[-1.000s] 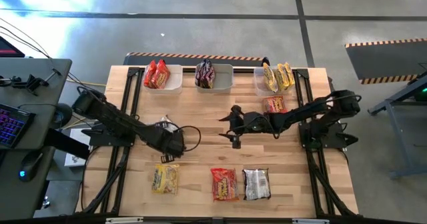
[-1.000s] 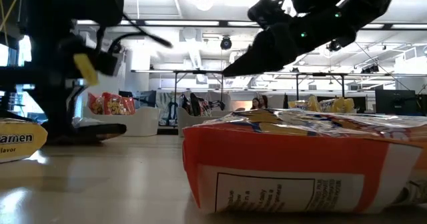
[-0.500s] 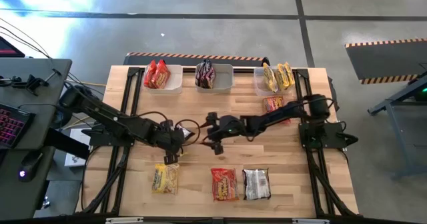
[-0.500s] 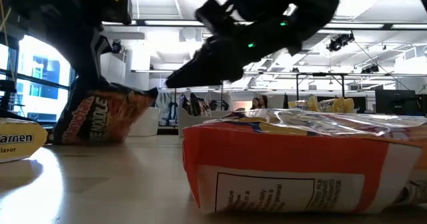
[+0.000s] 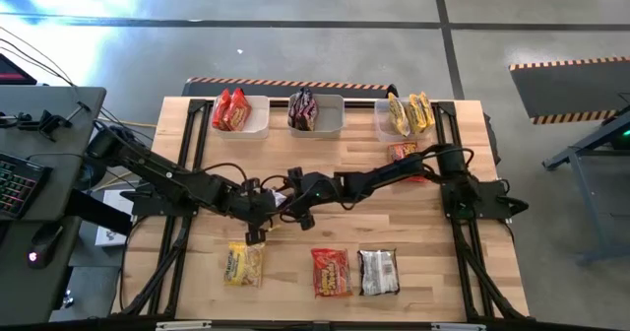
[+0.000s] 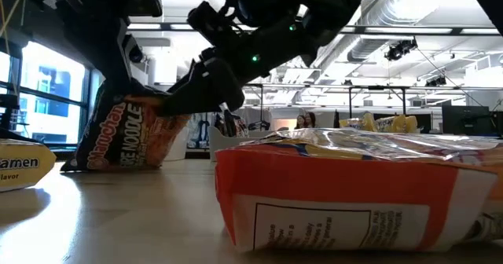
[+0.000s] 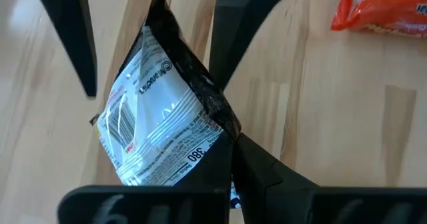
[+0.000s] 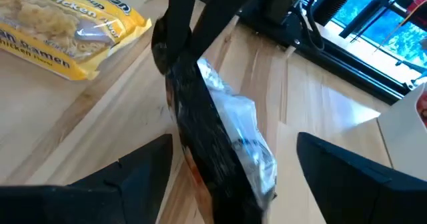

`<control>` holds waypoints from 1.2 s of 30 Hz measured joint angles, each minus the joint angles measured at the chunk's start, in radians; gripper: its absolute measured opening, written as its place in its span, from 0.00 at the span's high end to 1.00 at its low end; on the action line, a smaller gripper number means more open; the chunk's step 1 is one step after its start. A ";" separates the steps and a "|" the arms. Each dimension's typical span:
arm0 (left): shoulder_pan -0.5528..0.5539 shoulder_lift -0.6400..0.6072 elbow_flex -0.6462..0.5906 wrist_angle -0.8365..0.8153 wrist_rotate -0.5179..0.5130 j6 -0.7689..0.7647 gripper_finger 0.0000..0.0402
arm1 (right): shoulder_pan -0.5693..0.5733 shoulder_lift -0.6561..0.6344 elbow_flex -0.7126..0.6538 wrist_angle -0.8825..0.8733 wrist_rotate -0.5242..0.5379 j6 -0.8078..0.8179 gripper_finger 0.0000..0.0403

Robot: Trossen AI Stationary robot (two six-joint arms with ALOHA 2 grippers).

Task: Sort Maruchan noodles
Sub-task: Put the black noodle pack into the gray bin

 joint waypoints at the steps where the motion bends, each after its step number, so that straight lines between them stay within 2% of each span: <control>1: 0.000 0.000 0.000 0.004 -0.002 0.000 1.00 | 0.000 0.001 0.002 -0.001 -0.001 0.000 0.26; 9: 0.000 0.000 0.000 0.043 -0.008 0.017 1.00 | 0.000 0.001 0.002 -0.022 -0.069 0.008 0.44; 21: 0.000 -0.022 0.000 0.075 -0.027 0.027 0.99 | 0.000 0.001 0.002 -0.033 -0.072 0.078 0.72; 29: -0.019 -0.128 0.002 0.084 -0.039 0.026 0.86 | 0.000 0.001 0.002 -0.033 -0.069 0.128 0.82; 32: -0.051 -0.181 0.002 0.030 -0.051 -0.004 0.80 | 0.000 0.001 0.002 -0.033 -0.071 0.144 0.82; 36: -0.122 -0.233 0.002 -0.100 -0.117 -0.073 0.72 | -0.001 0.001 0.002 -0.031 -0.099 0.163 0.83</control>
